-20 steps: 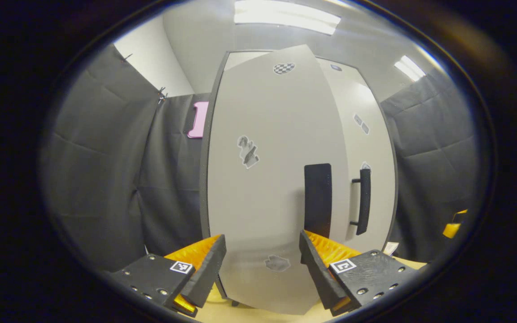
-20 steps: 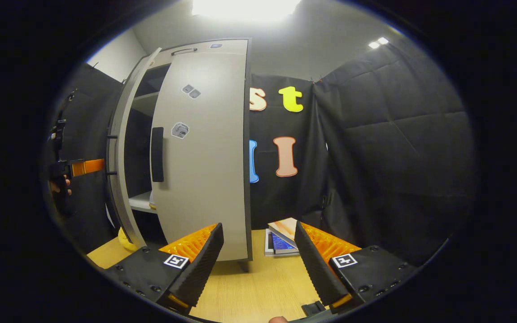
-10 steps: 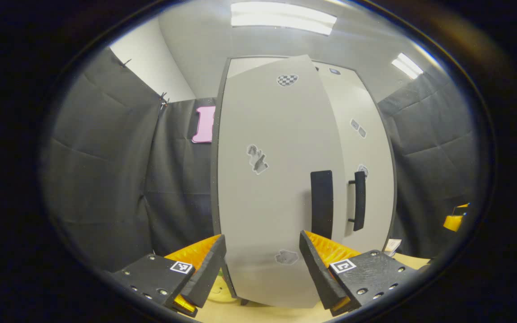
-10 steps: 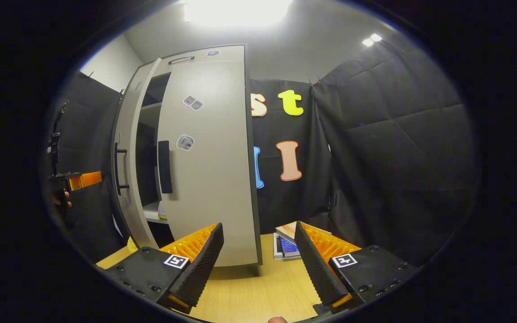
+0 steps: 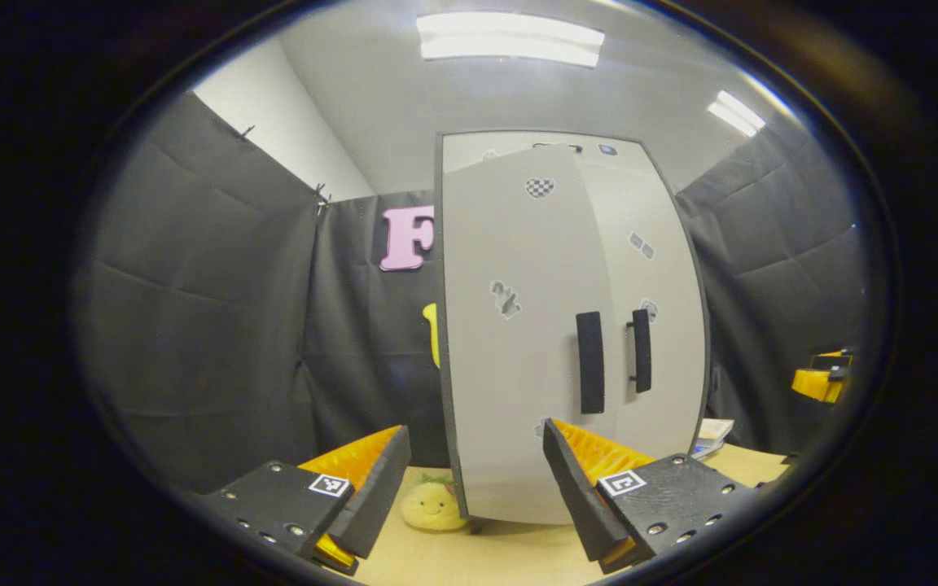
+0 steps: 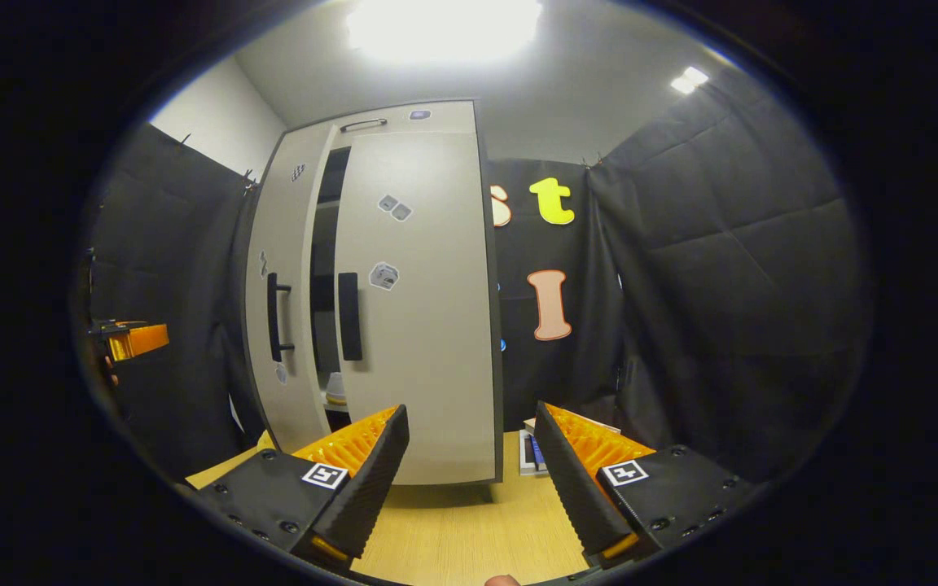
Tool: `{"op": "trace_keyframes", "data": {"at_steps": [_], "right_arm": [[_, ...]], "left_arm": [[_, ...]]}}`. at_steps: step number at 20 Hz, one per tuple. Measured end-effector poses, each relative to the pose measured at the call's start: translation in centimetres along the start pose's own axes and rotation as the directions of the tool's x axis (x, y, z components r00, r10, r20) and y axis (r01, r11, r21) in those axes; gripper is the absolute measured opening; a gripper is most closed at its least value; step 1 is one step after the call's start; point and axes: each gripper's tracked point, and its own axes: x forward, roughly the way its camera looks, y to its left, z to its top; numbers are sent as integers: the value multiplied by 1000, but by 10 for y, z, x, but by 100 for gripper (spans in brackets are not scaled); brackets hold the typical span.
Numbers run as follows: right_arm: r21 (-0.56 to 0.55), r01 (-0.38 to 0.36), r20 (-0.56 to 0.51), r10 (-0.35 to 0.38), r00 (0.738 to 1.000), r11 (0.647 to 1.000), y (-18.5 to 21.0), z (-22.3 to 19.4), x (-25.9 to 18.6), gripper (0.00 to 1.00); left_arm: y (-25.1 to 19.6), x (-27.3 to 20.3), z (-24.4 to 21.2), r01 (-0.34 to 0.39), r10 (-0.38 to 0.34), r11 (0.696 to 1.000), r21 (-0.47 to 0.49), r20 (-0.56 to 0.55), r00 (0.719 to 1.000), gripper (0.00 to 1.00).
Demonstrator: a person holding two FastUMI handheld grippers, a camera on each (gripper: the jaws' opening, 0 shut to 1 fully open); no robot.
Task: Grab one shoe with the right hand and put it into the shoe cabinet, grab the other shoe with the left hand and put it into the shoe cabinet; then close the right door with the right hand and the left door with the left hand.
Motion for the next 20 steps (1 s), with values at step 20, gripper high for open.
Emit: {"op": "trace_keyframes", "data": {"at_steps": [20], "right_arm": [[-34, -18, 28, 18, 999, 999, 11, -9, -31, 98]], "left_arm": [[43, -90, -35, -87, 88, 996, 15, -59, 994, 94]]}}
